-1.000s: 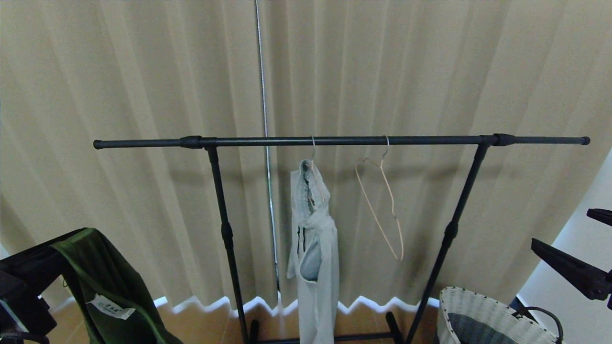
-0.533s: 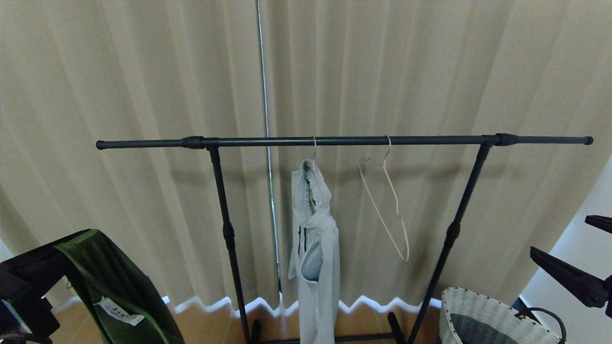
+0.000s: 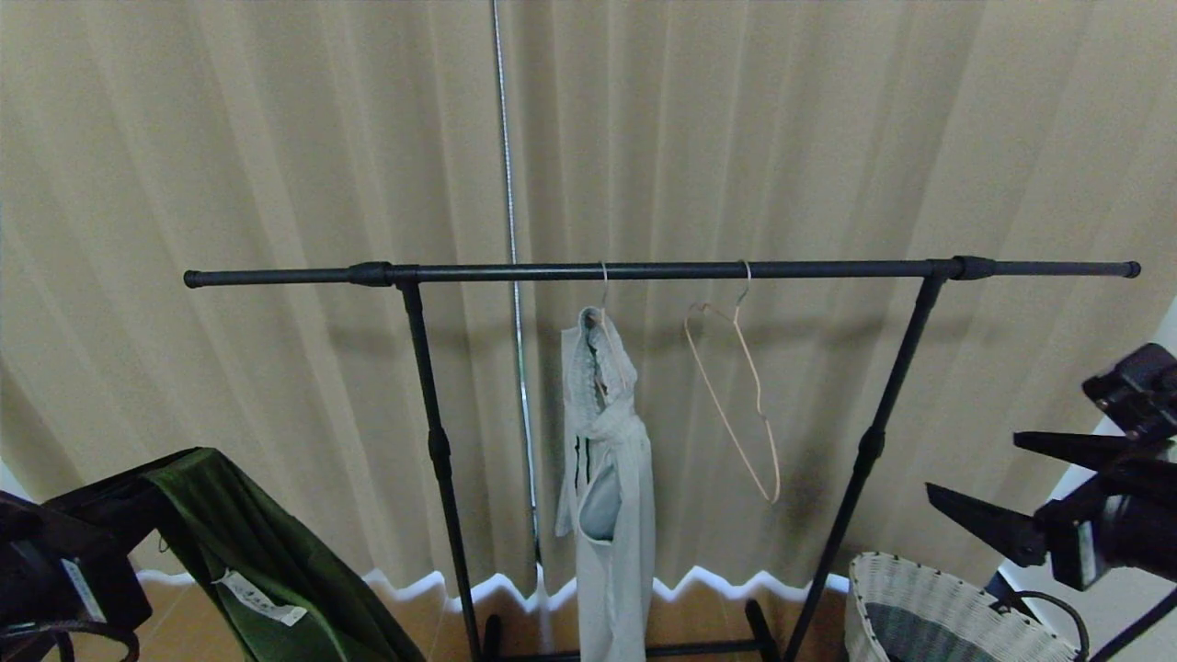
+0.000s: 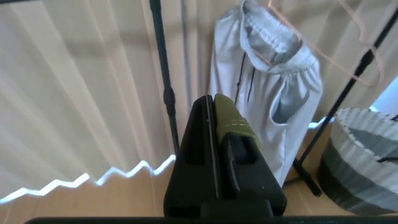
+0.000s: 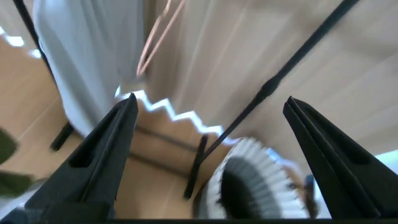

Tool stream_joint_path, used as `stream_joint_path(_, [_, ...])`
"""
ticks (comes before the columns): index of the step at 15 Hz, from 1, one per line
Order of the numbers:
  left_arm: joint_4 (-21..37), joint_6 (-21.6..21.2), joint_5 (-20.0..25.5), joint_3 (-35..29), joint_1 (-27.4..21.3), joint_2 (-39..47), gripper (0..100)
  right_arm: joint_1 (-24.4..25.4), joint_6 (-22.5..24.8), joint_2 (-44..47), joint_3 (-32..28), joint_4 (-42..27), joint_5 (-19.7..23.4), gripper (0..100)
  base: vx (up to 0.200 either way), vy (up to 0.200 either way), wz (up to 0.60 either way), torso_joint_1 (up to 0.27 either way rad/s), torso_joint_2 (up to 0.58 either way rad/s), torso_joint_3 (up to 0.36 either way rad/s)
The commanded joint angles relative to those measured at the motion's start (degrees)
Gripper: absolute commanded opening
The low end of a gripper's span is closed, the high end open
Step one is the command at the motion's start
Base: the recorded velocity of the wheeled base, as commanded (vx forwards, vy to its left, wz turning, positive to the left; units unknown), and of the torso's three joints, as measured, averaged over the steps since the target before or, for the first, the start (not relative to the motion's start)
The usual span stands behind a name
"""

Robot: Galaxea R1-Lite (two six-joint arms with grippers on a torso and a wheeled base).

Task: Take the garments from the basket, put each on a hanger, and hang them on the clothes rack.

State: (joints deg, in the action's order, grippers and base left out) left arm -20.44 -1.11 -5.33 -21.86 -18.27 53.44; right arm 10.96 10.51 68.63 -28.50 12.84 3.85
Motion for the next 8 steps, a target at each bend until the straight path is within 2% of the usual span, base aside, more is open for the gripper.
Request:
stream_joint_path(1, [0.0,0.0,0.0,0.1,0.9,1.4,0,6.4,-4.6,12.7,-5.8,0.3,-3.3,100,0.000,0.000,0.00,0.000,0.00,0.000])
stream_joint_path(2, [0.0,0.0,0.0,0.1,0.9,1.4,0,6.4,-4.6,12.7,-5.8,0.3,-3.3,100,0.000,0.000,0.00,0.000,0.00,0.000])
stream_joint_path(3, [0.0,0.0,0.1,0.1,0.9,1.4,0,9.4,-7.7,18.4,-10.4,0.5,-7.8,100,0.000,0.000,0.00,0.000,0.00,0.000])
stream_joint_path(4, [0.0,0.0,0.0,0.0,1.0,1.3,0,11.4,-9.8,22.9,-14.7,0.3,-9.7,100,0.000,0.000,0.00,0.000,0.00,0.000])
stream_joint_path(8, [0.0,0.0,0.0,-0.2,1.0,1.0,0,11.5,-12.4,35.4,-24.1,0.6,-12.8,100,0.000,0.000,0.00,0.000,0.00,0.000])
